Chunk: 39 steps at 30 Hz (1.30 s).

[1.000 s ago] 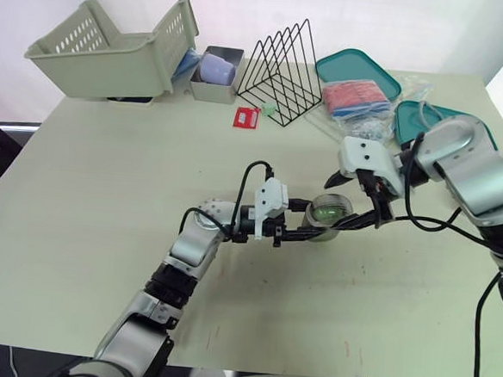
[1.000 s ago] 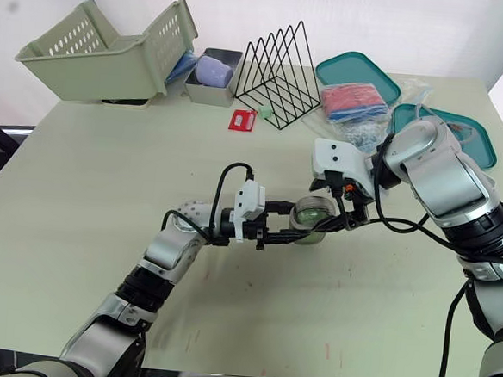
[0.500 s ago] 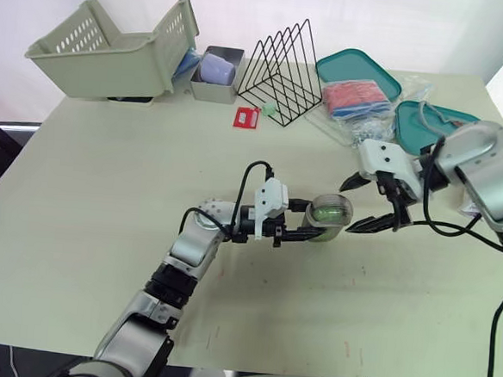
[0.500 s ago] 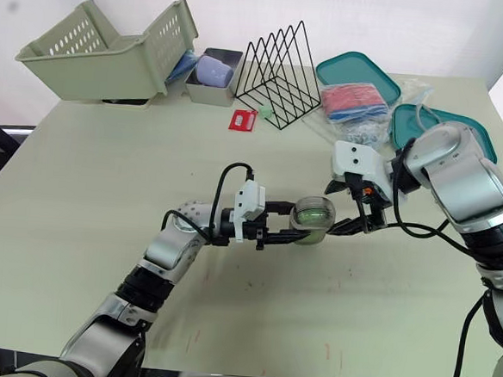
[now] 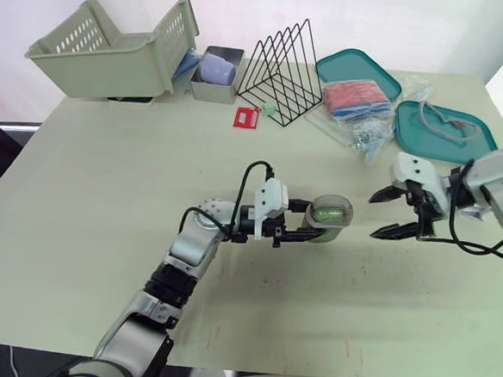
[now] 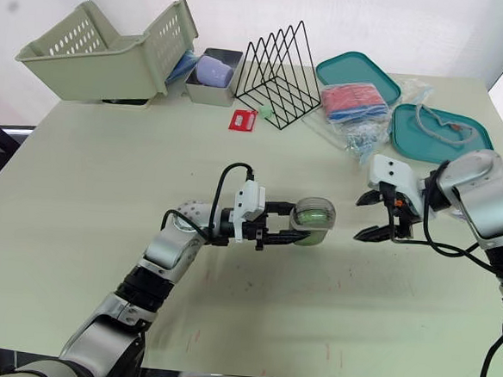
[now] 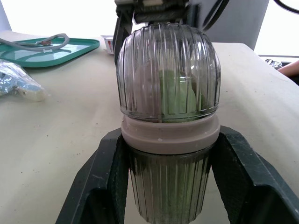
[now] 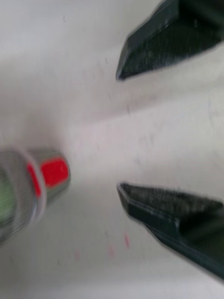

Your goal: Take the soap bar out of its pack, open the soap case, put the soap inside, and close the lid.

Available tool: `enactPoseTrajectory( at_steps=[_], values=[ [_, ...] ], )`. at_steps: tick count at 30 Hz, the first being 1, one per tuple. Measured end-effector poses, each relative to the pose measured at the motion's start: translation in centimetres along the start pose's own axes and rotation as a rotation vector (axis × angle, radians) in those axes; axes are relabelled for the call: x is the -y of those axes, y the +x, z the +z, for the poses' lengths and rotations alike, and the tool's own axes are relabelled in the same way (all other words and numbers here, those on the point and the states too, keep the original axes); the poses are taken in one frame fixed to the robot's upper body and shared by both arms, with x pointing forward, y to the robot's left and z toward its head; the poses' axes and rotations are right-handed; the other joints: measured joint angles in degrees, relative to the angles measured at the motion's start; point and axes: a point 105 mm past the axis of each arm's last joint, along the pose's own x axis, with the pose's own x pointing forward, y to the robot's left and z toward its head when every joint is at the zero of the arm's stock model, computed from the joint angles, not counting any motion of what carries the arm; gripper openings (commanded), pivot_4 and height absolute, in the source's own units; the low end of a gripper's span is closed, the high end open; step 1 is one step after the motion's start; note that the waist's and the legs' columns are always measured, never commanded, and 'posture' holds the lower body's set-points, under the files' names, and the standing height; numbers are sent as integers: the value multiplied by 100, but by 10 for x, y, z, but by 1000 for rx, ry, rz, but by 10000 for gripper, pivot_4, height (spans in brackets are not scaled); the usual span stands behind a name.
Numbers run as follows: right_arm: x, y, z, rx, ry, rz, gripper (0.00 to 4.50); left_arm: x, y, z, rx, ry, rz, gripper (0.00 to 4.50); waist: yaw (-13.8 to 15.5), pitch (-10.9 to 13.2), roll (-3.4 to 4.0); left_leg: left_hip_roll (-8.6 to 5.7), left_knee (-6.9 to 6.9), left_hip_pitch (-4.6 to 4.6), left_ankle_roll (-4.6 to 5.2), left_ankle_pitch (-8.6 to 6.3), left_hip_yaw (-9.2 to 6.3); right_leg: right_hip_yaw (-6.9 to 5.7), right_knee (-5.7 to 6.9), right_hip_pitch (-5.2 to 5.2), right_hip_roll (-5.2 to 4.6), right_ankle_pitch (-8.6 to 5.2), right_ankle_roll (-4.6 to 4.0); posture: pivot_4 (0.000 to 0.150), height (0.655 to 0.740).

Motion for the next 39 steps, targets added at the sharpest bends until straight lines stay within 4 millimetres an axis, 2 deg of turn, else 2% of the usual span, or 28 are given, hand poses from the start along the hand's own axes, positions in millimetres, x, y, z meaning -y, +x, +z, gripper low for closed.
enactPoseTrajectory(
  at_steps=[3, 5, 9, 12, 20, 25, 39],
  values=[
    [2, 1, -13, 35, 25, -8, 9592, 0, 0, 0, 0, 1, 1, 20104, -2, 1, 2, 0, 0, 0, 0, 0, 5, 4, 0, 0, 0, 0, 0, 1500, 7400],
    [3, 0, -11, 66, 12, -5, 209, 0, 0, 0, 0, 2, 2, 20104, -16, 2, 3, 0, 0, 4, 0, 0, 9, 9, 2, 0, -1, 0, 1, 1500, 7400],
    [2, 0, 1, 141, -16, 3, 209, 0, 0, 0, 1, 1, 0, 20104, -18, 3, 4, 0, 0, 3, 0, 0, 8, 9, 1, 0, 0, 0, 1, 1500, 7400],
    [-6, 2, 13, 170, -47, 43, 209, 0, 0, 0, 2, 1, 0, 20104, -14, 4, 6, 0, 0, 3, 0, 0, 7, 8, 2, 0, 0, 0, 1, 1500, 7400],
    [-22, 3, 32, 200, -77, 115, 209, 0, 0, 0, 1, 2, -1, 20104, -9, 5, 7, 0, 0, 3, 0, 0, 7, 8, 2, 0, 0, 0, 1, 1500, 7400],
    [-28, 4, 39, 212, -72, 143, 209, 0, 1, 1, -2, 6, -2, 20104, -6, 5, 6, 0, 0, 3, 0, 0, 7, 8, 2, 0, 0, 0, 1, 1500, 7400],
    [-28, 3, 43, 220, -71, 148, 209, -1, 1, 1, -6, 10, -2, 20104, -7, 5, 6, 0, 0, 3, 0, 0, 7, 8, 2, 0, 0, 0, 1, 1500, 7400]
  ],
)
